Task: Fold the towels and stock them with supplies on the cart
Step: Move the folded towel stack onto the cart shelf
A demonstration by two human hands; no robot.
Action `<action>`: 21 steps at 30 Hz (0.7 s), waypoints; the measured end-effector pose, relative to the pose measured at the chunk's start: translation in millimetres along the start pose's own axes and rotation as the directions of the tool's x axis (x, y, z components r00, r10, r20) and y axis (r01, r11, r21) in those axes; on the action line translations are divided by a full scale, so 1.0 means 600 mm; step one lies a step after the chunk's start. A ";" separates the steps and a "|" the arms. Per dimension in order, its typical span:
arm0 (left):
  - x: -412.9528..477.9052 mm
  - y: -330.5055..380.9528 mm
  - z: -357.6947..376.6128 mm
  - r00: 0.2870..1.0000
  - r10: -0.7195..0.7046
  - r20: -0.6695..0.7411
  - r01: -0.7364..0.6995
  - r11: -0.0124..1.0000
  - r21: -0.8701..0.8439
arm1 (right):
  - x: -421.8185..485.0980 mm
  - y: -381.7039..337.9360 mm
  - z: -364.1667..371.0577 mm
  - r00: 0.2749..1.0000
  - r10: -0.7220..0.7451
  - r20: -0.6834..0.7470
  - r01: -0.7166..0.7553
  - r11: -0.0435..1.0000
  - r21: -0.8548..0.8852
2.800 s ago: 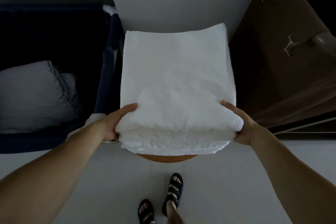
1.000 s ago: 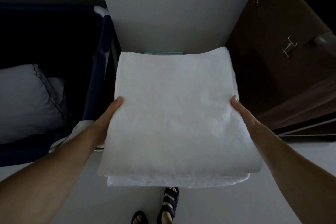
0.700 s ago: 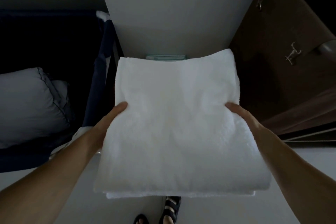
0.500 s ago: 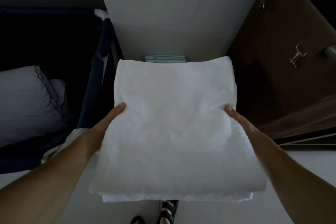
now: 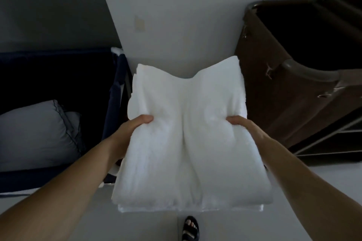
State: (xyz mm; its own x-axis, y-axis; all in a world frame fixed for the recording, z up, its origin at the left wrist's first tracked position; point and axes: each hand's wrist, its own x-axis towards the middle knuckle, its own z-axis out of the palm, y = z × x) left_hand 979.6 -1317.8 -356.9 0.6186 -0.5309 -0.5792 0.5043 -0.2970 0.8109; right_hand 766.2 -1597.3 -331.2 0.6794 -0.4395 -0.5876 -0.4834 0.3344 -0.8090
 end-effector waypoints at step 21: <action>-0.364 -0.017 0.502 0.890 0.424 0.171 -0.448 0.882 0.148 | -0.477 0.147 -0.315 0.877 -0.236 -0.419 0.381 0.874 0.304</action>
State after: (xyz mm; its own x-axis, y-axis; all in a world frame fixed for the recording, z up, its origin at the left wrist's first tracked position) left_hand 658.1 -1438.0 -213.3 0.6609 -0.7338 -0.1574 0.0785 -0.1410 0.9869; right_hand 424.6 -1599.4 -237.3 0.4785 -0.8136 -0.3302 0.0038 0.3780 -0.9258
